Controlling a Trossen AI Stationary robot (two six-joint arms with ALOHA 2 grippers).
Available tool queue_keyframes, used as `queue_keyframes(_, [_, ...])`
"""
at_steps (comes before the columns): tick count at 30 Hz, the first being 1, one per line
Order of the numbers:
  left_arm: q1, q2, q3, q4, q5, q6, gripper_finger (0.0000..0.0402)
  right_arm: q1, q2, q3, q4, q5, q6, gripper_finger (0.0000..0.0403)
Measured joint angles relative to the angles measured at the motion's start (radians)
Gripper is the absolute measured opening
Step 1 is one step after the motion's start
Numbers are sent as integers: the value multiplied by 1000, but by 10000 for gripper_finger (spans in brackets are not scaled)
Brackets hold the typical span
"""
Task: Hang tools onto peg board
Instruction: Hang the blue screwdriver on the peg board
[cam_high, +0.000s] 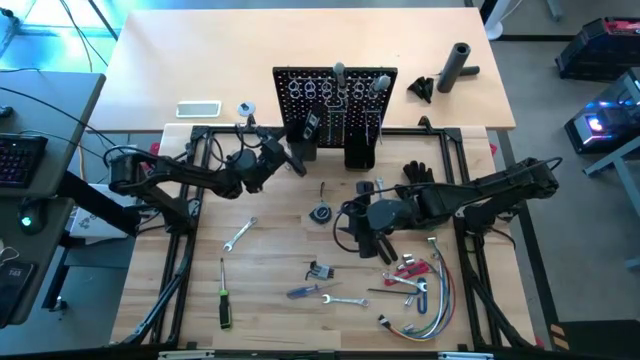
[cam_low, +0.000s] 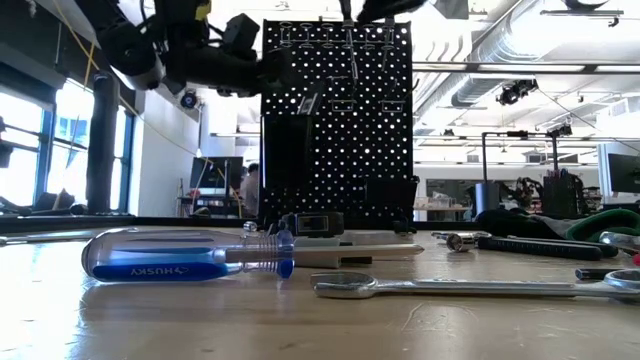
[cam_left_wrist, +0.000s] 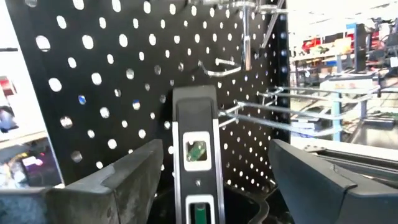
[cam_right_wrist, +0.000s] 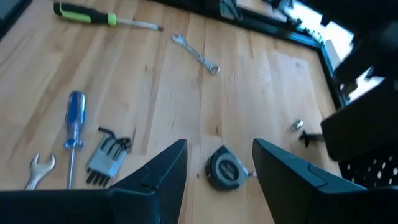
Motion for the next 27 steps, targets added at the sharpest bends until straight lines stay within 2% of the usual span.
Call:
queue_keyframes(9, [-63, -82, 0, -67, -69, 95, 287, 0, 0, 0, -115, 6, 69, 181])
queue_keyframes(18, [-123, -201, 0, -243, -116, 114, 287, 3, 0, 0, -269, 28, 176, 181])
queue_keyframes(23, [-176, -277, 0, -395, -116, 89, 287, 21, 0, 0, -327, 29, 238, 181])
queue_keyframes(27, [-229, -325, 0, -582, -115, 9, 287, 45, 5, 0, -329, 28, 280, 181])
